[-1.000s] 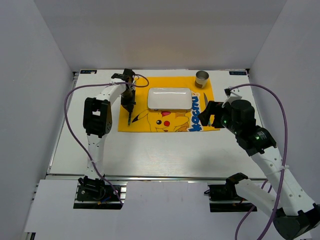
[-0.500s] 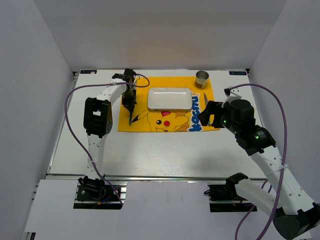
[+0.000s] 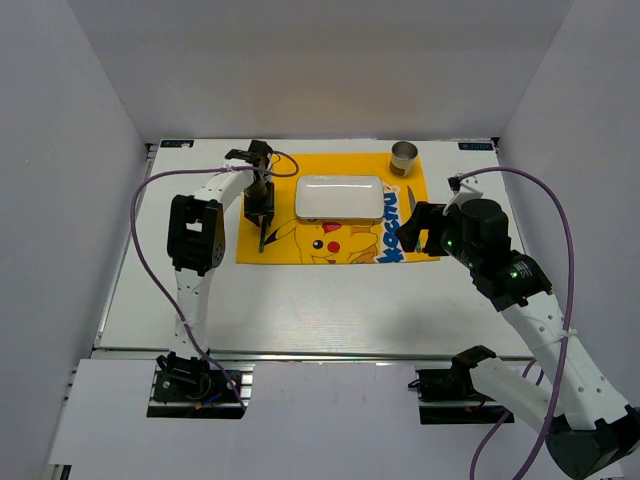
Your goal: Set the dinner table for one person
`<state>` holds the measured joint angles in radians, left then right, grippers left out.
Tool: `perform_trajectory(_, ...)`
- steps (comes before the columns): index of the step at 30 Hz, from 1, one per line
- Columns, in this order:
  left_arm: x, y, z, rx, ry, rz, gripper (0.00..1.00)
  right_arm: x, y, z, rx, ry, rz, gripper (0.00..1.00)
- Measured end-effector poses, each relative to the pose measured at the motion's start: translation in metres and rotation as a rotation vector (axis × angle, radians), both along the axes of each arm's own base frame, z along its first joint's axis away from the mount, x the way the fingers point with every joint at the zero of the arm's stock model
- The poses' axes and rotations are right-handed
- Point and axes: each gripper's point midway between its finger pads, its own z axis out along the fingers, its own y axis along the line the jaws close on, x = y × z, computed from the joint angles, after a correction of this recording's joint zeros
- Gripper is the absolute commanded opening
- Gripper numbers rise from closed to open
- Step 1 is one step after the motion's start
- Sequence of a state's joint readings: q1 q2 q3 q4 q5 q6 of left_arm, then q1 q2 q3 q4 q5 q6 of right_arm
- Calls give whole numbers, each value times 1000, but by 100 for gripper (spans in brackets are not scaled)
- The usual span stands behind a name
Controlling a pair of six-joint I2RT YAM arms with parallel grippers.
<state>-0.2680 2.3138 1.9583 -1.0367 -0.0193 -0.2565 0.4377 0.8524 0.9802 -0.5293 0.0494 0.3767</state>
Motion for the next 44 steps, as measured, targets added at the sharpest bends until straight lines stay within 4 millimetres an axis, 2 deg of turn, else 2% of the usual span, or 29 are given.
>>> perform_trajectory(2, -2, 0, -2, 1, 6, 5, 55, 0, 0, 0, 0, 0, 0, 89)
perform_trajectory(4, -3, 1, -2, 4, 7, 7, 58, 0, 0, 0, 0, 1, 0, 89)
perform_trajectory(6, -6, 4, 2, 12, 4, 9, 78, 0, 0, 1, 0, 0, 0, 89)
perform_trajectory(7, -8, 6, 5, 19, -1, 17, 87, -1, 0, 3, 0, -2, 0, 89)
perform_trajectory(9, -13, 11, 20, 35, -25, 32, 98, -2, -2, 7, -4, -5, 0, 89)
perform_trajectory(10, -15, 14, 32, 39, -51, 37, 98, -2, -3, 10, -8, -9, -2, 89)
perform_trajectory(14, -34, 30, 99, 49, -204, 82, 98, -5, -14, 32, -35, -37, -38, 89)
perform_trajectory(16, -49, 42, 148, 38, -337, 118, 98, -7, -24, 46, -55, -55, -77, 89)
perform_trajectory(19, -84, 63, 223, 10, -566, 181, 98, -15, -44, 69, -89, -82, -144, 89)
perform_trajectory(21, -110, 76, 259, -16, -698, 227, 98, -24, -57, 83, -108, -99, -182, 89)
perform_trajectory(23, -140, 88, 284, -40, -794, 265, 98, -35, -69, 93, -124, -111, -212, 89)
perform_trajectory(26, -179, 102, 309, -72, -894, 313, 98, -53, -86, 100, -151, -114, -247, 89)
perform_trajectory(31, -235, 120, 327, -114, -991, 372, 98, -86, -107, 103, -157, -139, -270, 89)
perform_trajectory(35, -267, 127, 319, -136, -994, 389, 98, -106, -120, 103, -151, -160, -289, 89)
perform_trajectory(40, -285, 125, 299, -157, -948, 377, 98, -119, -126, 100, -142, -174, -292, 89)
perform_trajectory(44, -296, 126, 297, -168, -947, 375, 98, -120, -126, 87, -156, -151, -289, 90)
